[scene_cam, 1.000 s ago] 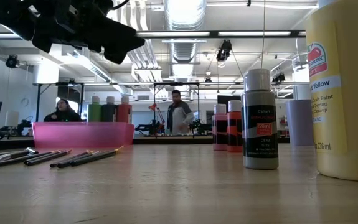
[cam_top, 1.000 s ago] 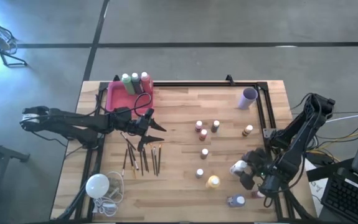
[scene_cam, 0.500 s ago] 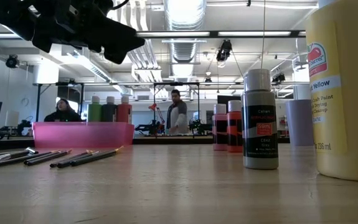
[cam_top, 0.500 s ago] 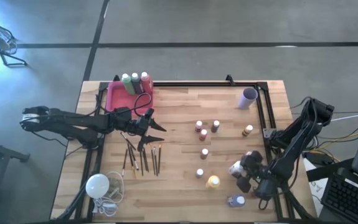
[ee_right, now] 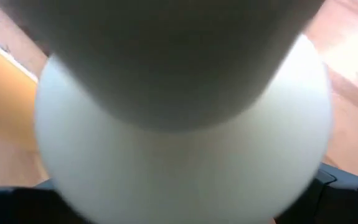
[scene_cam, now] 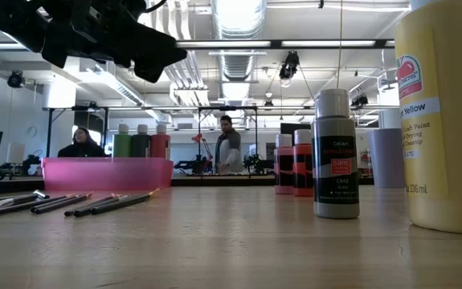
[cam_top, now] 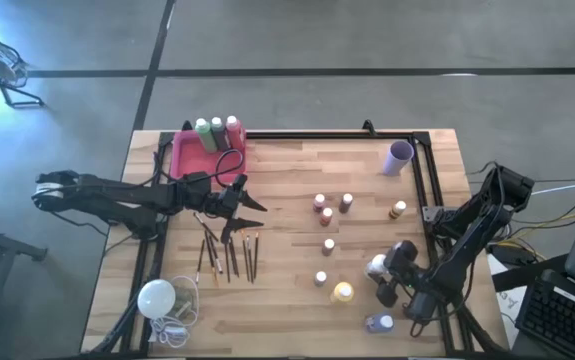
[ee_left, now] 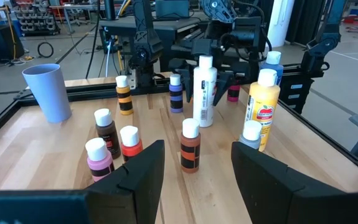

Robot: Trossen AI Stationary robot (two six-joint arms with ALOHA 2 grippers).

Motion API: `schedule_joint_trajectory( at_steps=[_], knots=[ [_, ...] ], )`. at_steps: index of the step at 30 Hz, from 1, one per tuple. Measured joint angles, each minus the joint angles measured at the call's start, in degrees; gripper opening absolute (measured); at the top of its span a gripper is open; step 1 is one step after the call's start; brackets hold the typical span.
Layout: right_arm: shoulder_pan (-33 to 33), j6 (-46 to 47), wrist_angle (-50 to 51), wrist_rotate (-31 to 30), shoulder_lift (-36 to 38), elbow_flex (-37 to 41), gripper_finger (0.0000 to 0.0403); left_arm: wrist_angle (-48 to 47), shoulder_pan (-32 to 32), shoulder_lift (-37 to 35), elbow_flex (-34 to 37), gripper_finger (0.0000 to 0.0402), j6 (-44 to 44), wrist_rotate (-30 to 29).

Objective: Pick & Place Paint Supplies
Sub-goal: Put the large white paint bottle into the pink bin

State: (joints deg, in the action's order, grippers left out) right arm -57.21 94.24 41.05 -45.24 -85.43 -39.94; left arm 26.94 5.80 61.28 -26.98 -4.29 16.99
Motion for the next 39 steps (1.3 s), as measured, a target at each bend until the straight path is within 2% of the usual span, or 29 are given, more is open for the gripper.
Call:
schedule_joint_trajectory(
  at_steps=[13,24,27,33,39],
  knots=[
    [1.8,-1.5,-1.0,-3.1,-1.8,0.0,0.0270,0.0,0.0,0.0,0.0,0.0193,0.0,0.0],
    [3.6,-3.8,-1.0,-6.0,-1.4,0.0,0.0293,0.0,0.0,0.0,0.0,0.0193,0.0,0.0],
    [4.7,-4.7,-1.0,-5.9,-1.4,0.0,0.0280,0.0,0.0,0.0,0.0,0.0193,0.0,0.0],
    [5.1,-5.5,-0.9,-3.5,-1.3,0.0,0.0226,0.0,0.0,0.0,0.0,0.0193,0.0,0.0],
    [5.1,-6.4,-0.9,-3.7,-1.3,0.0,0.0184,0.0,0.0,0.0,0.0,0.0193,0.0,0.0]
  ],
)
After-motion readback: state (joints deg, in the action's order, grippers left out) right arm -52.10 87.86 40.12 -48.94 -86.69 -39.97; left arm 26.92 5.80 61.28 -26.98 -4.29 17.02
